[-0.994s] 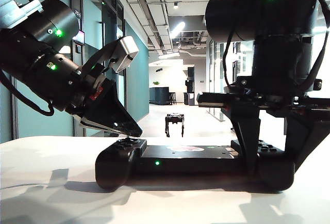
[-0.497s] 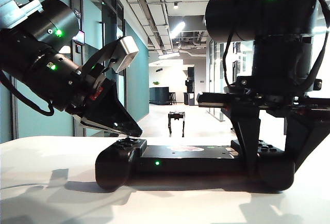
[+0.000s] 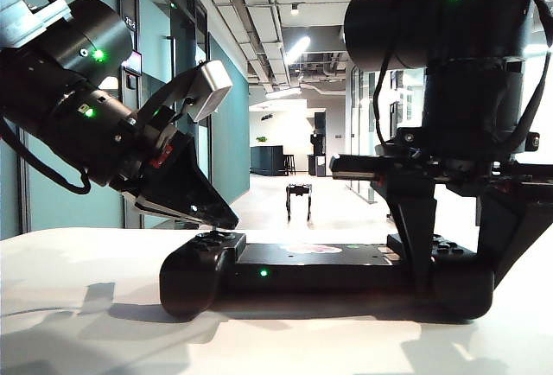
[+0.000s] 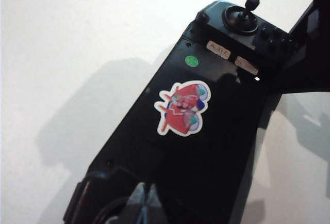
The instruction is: Push the left joystick on the remote control sitting on the white table forward to make the robot dog walk in a straight line until it approaches the door.
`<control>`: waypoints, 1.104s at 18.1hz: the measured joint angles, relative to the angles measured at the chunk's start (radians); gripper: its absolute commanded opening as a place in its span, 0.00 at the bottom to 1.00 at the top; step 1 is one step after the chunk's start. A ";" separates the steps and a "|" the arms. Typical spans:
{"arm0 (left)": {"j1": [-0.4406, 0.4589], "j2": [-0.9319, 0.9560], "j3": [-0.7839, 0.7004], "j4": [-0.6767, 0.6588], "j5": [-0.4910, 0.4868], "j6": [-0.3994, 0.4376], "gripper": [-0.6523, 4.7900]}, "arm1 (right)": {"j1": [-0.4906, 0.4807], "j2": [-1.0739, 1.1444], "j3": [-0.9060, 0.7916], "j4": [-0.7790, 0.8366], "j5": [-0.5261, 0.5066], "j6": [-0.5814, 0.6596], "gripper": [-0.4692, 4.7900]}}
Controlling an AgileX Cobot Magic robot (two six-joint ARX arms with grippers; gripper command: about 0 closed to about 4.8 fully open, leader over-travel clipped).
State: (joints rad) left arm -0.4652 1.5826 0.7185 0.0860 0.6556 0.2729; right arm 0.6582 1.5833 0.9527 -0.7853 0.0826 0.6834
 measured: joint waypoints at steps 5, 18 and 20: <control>0.000 -0.001 0.000 0.000 0.003 -0.008 0.11 | 0.000 0.000 0.000 0.000 0.000 0.000 0.37; 0.000 -0.624 0.002 -0.100 -0.290 -0.428 0.11 | 0.000 0.003 -0.004 -0.041 -0.012 -0.124 0.75; 0.001 -0.687 0.003 -0.150 -0.302 -0.428 0.11 | 0.000 0.003 -0.004 -0.045 -0.006 -0.130 0.75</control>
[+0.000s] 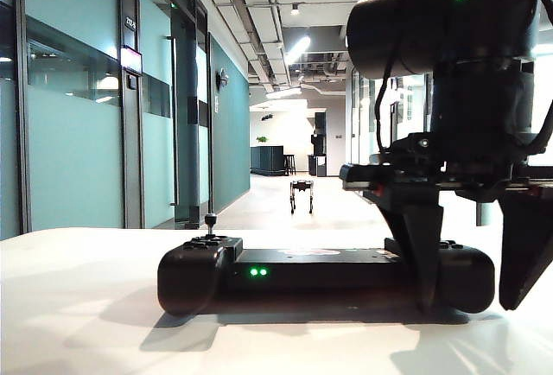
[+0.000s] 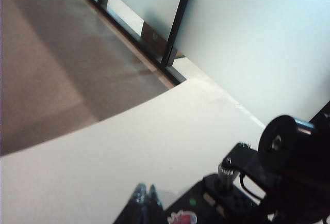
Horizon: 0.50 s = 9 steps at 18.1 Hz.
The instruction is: Push the left joystick on the remote control sitting on the white table forward to make the robot dog walk in a straight line until it approaches the door.
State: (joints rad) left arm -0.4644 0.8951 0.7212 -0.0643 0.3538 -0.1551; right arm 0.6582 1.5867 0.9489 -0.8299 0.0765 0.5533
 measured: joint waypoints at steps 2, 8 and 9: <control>0.000 -0.062 0.000 -0.092 -0.051 0.001 0.11 | 0.000 -0.011 0.000 -0.015 0.000 -0.001 0.75; 0.000 -0.115 0.000 -0.209 -0.087 0.009 0.11 | 0.000 -0.188 0.000 -0.063 0.000 -0.001 0.21; 0.000 -0.133 0.000 -0.210 -0.087 0.019 0.11 | 0.000 -0.214 0.001 -0.064 -0.002 -0.002 0.09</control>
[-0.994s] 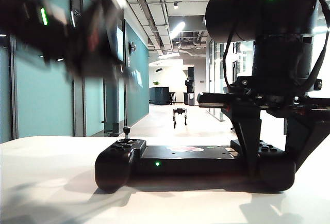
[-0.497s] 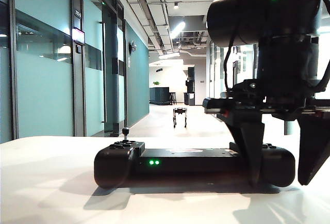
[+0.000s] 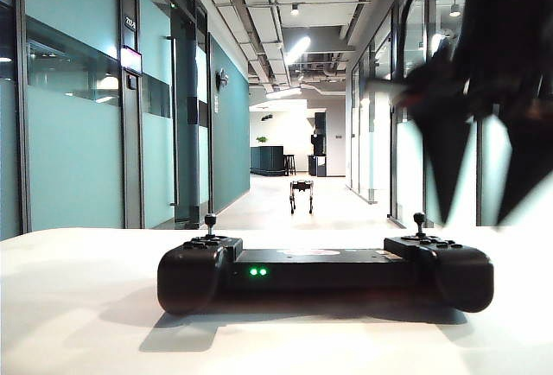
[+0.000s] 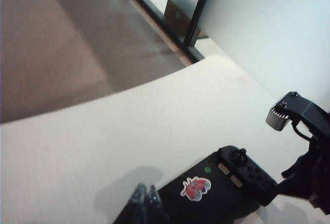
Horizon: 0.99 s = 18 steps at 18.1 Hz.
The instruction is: Push the left joystick on the remote control sitting on the white table forward to make the robot dog walk in a straight line until it approaches the door.
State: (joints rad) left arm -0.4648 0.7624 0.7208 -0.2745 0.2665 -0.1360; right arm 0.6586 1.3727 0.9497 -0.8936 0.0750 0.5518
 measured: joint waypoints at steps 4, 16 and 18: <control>0.000 -0.090 -0.021 -0.065 -0.067 0.031 0.11 | 0.017 -0.153 -0.001 0.018 0.029 -0.087 0.09; -0.004 -0.484 -0.315 0.004 -0.153 0.031 0.11 | 0.160 -0.370 -0.095 0.314 0.158 -0.296 0.09; -0.004 -0.545 -0.369 0.027 -0.159 0.031 0.11 | 0.161 -0.370 -0.095 0.312 0.148 -0.297 0.09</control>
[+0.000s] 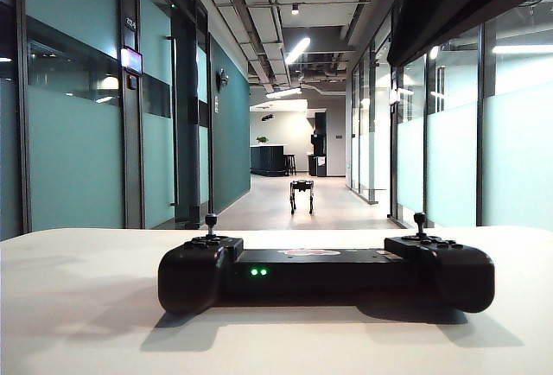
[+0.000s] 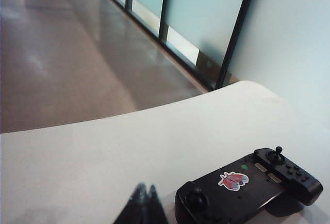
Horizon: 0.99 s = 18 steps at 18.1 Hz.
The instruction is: Push the left joystick on the remote control sitting on the white table forward to make the robot dog walk in a straight line until it approaches the door.
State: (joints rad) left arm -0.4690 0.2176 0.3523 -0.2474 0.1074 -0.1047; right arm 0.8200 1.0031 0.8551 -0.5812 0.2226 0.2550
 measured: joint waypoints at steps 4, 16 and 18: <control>0.000 -0.117 -0.088 0.011 -0.021 0.000 0.11 | 0.000 0.000 0.000 0.006 0.022 0.001 0.09; 0.000 -0.214 -0.153 0.004 -0.086 0.036 0.11 | 0.005 -0.430 -0.389 0.363 -0.015 -0.174 0.09; 0.000 -0.214 -0.153 0.004 -0.086 0.041 0.11 | 0.005 -0.525 -0.454 0.367 -0.022 -0.178 0.09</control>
State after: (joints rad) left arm -0.4690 0.0036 0.1993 -0.2436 0.0216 -0.0639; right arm 0.8249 0.4782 0.4011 -0.2142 0.2005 0.0772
